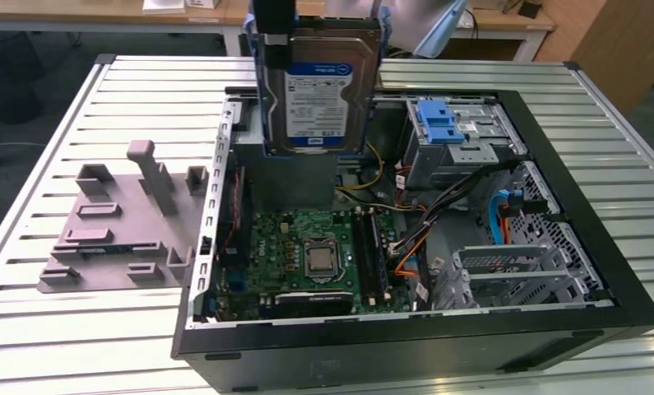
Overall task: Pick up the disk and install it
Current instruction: 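Pick up the disk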
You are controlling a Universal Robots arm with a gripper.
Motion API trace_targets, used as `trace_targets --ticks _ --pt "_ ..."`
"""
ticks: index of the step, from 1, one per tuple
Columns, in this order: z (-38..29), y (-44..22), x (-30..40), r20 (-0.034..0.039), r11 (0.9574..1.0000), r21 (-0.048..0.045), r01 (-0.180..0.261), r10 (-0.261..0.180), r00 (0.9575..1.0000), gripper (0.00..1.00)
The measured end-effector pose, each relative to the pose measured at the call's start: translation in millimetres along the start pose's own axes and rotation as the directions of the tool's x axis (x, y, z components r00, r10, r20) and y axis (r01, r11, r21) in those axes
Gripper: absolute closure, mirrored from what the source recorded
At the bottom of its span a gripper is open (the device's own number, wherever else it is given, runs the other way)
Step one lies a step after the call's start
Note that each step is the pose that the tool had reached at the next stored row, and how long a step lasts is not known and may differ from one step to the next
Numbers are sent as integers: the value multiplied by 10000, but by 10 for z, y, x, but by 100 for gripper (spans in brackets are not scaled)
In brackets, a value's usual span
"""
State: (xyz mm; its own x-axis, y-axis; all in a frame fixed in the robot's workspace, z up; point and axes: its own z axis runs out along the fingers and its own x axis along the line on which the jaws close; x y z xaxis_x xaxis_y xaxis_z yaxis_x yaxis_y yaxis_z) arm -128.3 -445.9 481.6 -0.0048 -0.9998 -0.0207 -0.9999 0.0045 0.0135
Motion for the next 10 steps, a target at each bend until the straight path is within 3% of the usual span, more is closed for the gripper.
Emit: trace_targets --ticks 7,10 --pt "5 -315 15 0 10000 0 0 0 10000 64" --pt "6 -407 39 0 10000 0 2 -2 10000 64"
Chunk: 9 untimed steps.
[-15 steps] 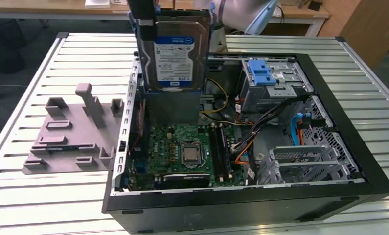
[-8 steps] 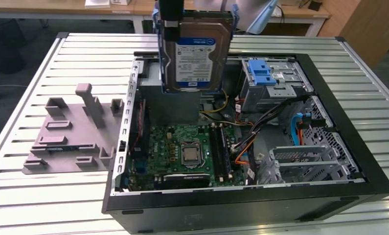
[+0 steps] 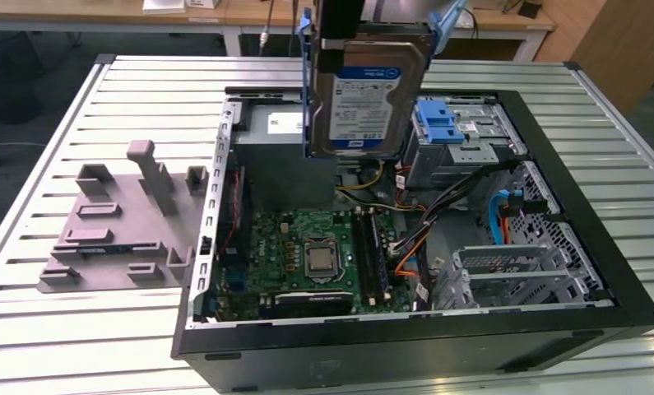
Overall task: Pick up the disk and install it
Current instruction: 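Pick up the disk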
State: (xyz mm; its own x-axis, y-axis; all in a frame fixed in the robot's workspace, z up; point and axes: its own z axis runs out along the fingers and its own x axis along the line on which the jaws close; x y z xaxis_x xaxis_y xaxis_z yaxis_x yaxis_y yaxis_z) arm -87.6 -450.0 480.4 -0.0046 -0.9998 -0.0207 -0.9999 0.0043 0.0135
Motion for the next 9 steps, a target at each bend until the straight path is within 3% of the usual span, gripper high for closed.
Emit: trace_targets --ticks 9 --pt "4 -253 39 -2 10000 -1 -1 1 10000 64"
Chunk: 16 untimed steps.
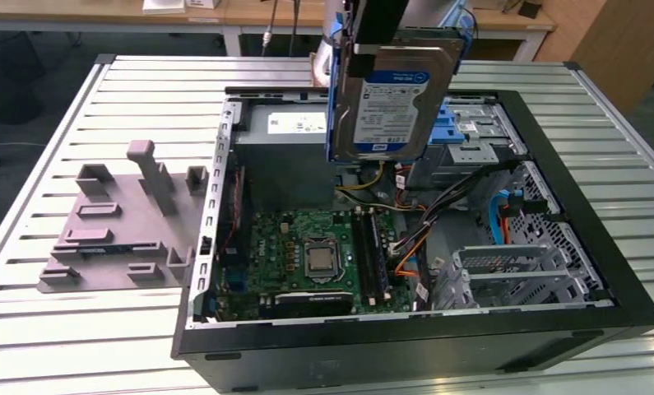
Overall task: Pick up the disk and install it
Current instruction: 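Pick up the disk, then insert the disk into the insertion slot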
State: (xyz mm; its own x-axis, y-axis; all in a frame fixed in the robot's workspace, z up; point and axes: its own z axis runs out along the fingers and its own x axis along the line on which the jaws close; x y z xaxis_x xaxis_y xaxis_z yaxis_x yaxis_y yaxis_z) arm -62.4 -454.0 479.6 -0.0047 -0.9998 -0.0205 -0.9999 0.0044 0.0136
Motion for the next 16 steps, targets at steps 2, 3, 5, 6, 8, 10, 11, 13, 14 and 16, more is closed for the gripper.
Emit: trace_targets --ticks 2,3,5,6,8,10,11,13,14,16 --pt "0 -17 1 1 10000 1 0 0 10000 64" --pt "0 -17 1 2 10000 1 -1 1 10000 64" --pt "0 -19 0 2 10000 1 -1 1 10000 64" --pt "0 -19 0 2 10000 1 -1 1 10000 64" --pt "0 -19 0 2 10000 1 -1 1 10000 64" --pt "0 -20 0 2 10000 1 -1 1 10000 64" --pt "1 -20 0 2 10000 1 -1 1 10000 64" --pt "0 -20 0 2 10000 1 -1 1 10000 64" --pt "0 -21 0 2 10000 1 -1 1 10000 64" --pt "0 -21 6 2 10000 1 0 0 10000 64"
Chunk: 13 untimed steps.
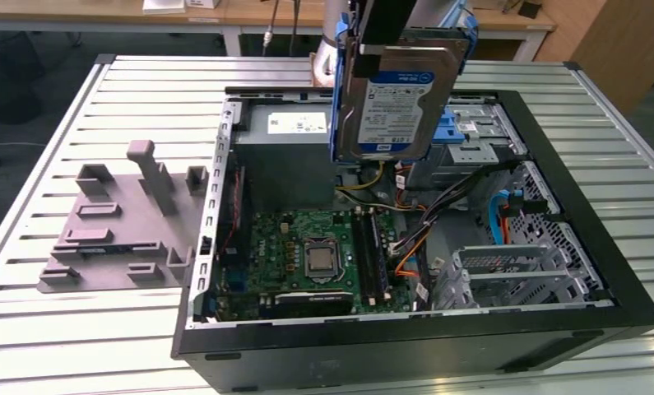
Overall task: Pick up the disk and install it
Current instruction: 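Insert the disk into the insertion slot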
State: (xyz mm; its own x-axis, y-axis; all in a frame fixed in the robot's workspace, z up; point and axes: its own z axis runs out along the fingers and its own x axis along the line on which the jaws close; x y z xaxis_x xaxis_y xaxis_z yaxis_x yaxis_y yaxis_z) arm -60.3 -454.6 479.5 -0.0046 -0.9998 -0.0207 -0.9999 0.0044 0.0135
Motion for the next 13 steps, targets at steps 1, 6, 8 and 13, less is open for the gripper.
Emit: trace_targets --ticks 1,6,8,13 --pt "0 0 15 -3 10000 0 1 -1 10000 64" --pt "-1 0 163 -8 10000 0 -1 1 10000 64" --pt "-1 -1 231 -9 10000 0 -1 1 10000 64" --pt "1 -7 392 -8 10000 1 -1 1 10000 64"
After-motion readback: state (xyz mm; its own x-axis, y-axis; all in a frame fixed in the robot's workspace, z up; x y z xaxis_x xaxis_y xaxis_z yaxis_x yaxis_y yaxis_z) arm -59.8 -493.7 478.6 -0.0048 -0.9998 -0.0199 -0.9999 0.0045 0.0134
